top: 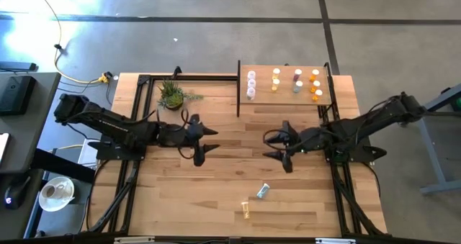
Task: Pick and place medicine bottles onto shelf by color
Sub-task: Put the blue pill bottle aligned with the other blue pill bottles on the shelf
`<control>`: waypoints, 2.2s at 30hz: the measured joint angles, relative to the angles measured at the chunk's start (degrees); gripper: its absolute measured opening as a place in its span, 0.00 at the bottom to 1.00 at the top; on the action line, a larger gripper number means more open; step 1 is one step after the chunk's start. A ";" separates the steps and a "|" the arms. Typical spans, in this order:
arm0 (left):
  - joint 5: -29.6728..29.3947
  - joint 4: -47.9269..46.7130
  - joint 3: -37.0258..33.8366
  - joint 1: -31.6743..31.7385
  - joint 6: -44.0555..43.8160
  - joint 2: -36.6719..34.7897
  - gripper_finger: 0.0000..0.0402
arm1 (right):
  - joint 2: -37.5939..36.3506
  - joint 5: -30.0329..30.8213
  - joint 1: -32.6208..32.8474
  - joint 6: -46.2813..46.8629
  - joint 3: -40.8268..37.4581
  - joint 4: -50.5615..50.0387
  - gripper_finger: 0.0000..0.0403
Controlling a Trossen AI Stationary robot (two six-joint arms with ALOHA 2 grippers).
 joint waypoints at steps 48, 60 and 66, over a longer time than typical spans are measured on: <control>-7.47 -6.17 0.02 -5.80 0.09 0.04 0.59 | 28.46 -14.14 9.97 74.11 15.87 -19.90 0.56; -7.30 -6.02 0.02 -5.80 2.02 0.04 0.59 | 37.01 -16.80 9.97 82.18 15.87 -13.75 0.56; -7.26 -6.10 0.02 -5.80 4.03 0.04 0.59 | 39.60 -17.24 11.13 87.09 15.87 -13.06 0.56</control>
